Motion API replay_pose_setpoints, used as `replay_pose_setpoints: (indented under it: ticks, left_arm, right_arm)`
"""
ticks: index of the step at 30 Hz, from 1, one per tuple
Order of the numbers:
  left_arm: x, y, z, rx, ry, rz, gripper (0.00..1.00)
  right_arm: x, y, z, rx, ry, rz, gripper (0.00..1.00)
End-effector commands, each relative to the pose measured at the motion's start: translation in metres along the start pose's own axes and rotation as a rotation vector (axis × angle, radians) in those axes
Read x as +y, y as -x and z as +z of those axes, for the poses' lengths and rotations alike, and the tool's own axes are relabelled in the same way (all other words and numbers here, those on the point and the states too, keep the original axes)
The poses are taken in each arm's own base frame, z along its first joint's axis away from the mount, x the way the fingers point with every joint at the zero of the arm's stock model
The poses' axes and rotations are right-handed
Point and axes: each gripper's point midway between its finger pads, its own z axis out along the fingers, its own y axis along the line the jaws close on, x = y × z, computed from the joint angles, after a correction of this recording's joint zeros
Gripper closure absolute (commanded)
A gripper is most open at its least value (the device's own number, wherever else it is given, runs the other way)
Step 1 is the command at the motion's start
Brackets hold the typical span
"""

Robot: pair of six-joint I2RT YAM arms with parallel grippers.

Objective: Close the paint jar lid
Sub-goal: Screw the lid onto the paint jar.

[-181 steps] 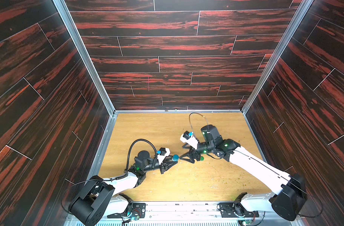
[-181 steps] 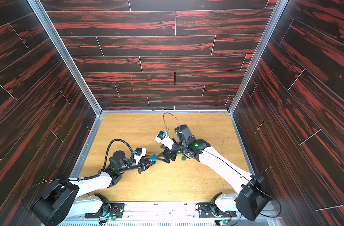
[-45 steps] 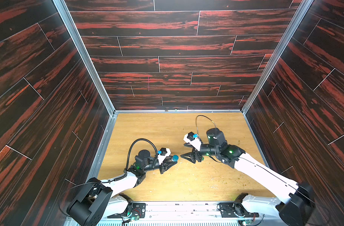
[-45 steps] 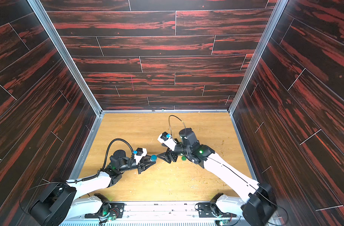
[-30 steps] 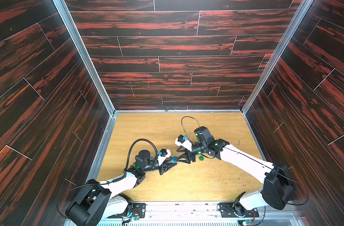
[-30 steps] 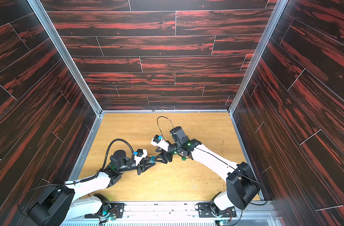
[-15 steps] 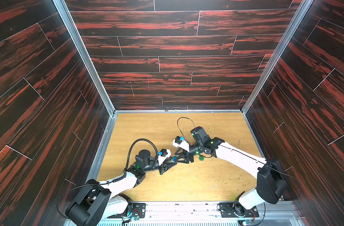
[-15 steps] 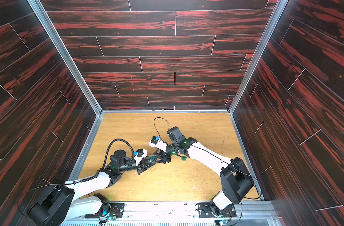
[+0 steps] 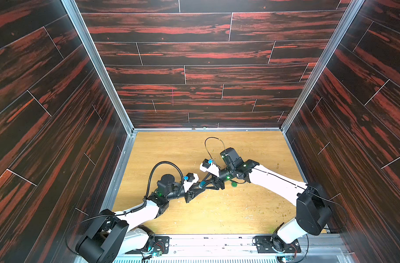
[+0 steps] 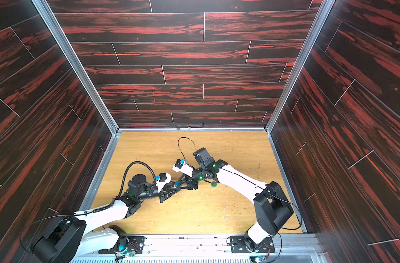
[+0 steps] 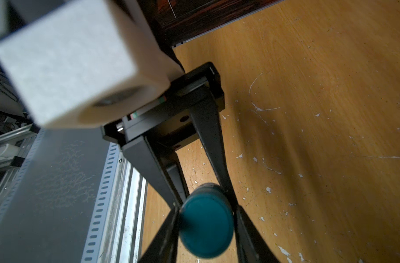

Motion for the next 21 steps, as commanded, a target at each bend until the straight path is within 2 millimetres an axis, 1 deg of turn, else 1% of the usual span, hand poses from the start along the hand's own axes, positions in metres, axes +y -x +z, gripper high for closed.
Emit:
replay_pose_setpoints:
  ticks: [1,5,12,16,18,21]
  left_arm:
    - [0.003,0.017,-0.001,-0.033,0.01,0.046,0.99]
    - [0.004,0.015,-0.001,-0.03,0.013,0.043,0.99]
    - [0.009,0.017,-0.001,-0.032,0.044,0.051,0.99]
    - [0.02,0.02,-0.002,-0.034,0.105,0.064,0.99]
    - [0.027,0.021,-0.003,-0.035,0.148,0.069,0.99]
    - [0.036,0.026,-0.004,-0.041,0.199,0.081,1.0]
  right_arm:
    - [0.004,0.003,0.002,0.001,0.027,0.013,0.63]
    - [0.004,0.004,0.003,0.003,0.03,0.028,0.73]
    - [-0.003,0.007,0.004,-0.007,0.0,0.08,0.8]
    - [-0.015,0.012,0.006,-0.012,-0.08,0.149,0.84]
    - [-0.024,0.016,0.008,-0.012,-0.146,0.197,0.86]
    - [-0.04,0.02,0.01,-0.014,-0.268,0.299,0.87]
